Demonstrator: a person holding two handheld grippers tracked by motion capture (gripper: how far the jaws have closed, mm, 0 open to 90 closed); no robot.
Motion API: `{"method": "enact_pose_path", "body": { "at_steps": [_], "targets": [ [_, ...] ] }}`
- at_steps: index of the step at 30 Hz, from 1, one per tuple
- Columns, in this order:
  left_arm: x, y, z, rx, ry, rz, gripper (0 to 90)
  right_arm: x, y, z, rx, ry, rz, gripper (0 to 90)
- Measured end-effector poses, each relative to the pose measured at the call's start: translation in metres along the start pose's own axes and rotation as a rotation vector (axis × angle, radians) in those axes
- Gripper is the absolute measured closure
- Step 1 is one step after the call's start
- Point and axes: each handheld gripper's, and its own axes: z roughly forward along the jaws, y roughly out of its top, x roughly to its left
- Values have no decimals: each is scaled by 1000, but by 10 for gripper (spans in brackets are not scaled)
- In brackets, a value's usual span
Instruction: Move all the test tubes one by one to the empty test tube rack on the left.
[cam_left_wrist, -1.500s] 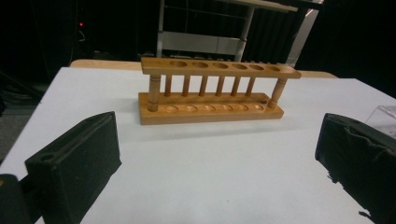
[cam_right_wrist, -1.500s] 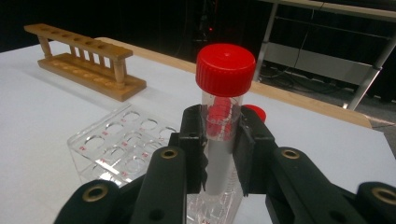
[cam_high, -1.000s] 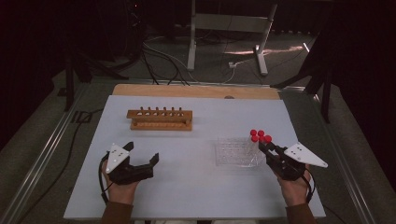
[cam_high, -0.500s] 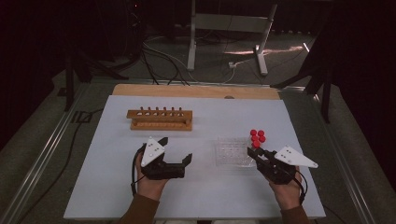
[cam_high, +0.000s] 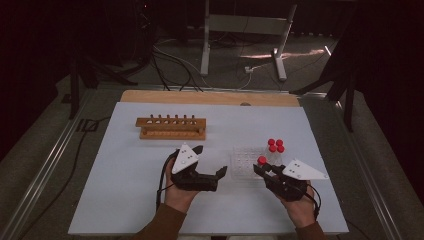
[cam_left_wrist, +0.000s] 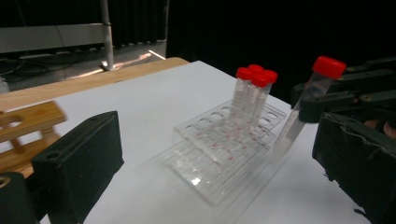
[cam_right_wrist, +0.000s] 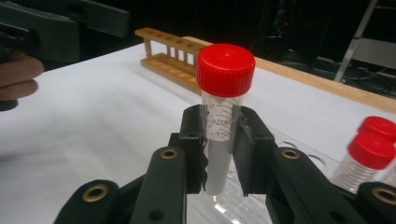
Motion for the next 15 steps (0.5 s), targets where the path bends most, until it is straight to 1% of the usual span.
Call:
{"method": "enact_pose_path", "body": {
  "at_steps": [1, 4, 6, 8, 11, 13, 15],
  "targets": [
    [-4, 2, 5, 6, -16, 5, 31, 1, 0, 1, 2, 5, 2, 744],
    [-10, 5, 12, 11, -49, 4, 37, 2, -2, 4, 8, 16, 9, 744],
    [-12, 7, 16, 3, -80, -12, 38, 2, -3, 5, 12, 21, 12, 744],
    [-16, 9, 21, 4, -107, -18, 38, 3, -4, 6, 15, 28, 15, 744],
    [-22, 11, 28, 11, -123, -15, 50, 5, -4, 8, 19, 34, 8, 744],
    [-26, 12, 32, 17, -129, -8, 65, 7, -4, 9, 22, 38, 8, 744],
    [-28, 14, 36, 19, -134, -9, 79, 8, -5, 10, 26, 42, 2, 743]
  ]
}}
